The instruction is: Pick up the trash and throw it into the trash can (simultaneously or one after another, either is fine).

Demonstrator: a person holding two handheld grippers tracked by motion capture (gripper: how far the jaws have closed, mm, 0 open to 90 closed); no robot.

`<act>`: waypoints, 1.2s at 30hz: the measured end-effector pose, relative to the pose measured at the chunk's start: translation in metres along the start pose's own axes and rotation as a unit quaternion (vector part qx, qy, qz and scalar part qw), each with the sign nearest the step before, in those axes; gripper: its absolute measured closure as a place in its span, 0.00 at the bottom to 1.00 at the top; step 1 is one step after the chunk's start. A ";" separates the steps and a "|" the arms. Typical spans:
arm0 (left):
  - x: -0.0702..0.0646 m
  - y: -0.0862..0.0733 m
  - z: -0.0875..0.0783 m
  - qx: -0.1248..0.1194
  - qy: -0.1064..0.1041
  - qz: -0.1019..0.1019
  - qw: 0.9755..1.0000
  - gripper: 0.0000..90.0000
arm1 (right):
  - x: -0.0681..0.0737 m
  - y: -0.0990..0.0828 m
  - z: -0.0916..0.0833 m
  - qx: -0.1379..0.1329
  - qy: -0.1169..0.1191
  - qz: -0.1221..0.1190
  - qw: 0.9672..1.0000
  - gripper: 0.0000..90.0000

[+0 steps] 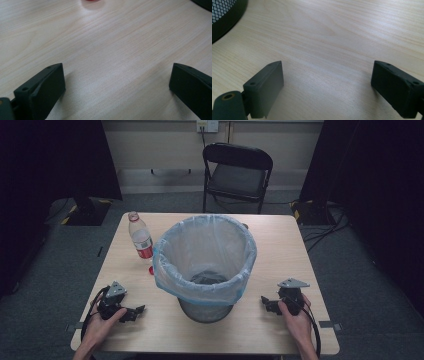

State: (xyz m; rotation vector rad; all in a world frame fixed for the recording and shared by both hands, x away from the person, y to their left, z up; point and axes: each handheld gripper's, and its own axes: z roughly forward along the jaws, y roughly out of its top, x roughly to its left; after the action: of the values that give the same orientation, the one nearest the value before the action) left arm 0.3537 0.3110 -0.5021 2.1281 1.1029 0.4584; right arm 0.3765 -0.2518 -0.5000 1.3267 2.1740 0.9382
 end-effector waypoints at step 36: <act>0.015 0.049 -0.020 -0.068 -0.035 -0.008 0.997 0.23 | 0.001 0.000 -0.001 0.000 -0.005 0.006 1.000 0.11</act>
State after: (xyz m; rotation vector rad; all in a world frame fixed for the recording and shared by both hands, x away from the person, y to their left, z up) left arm 0.3795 0.3115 -0.4532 2.0000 1.0192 0.4352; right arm 0.3753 -0.2510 -0.4999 1.3423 2.1616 0.9325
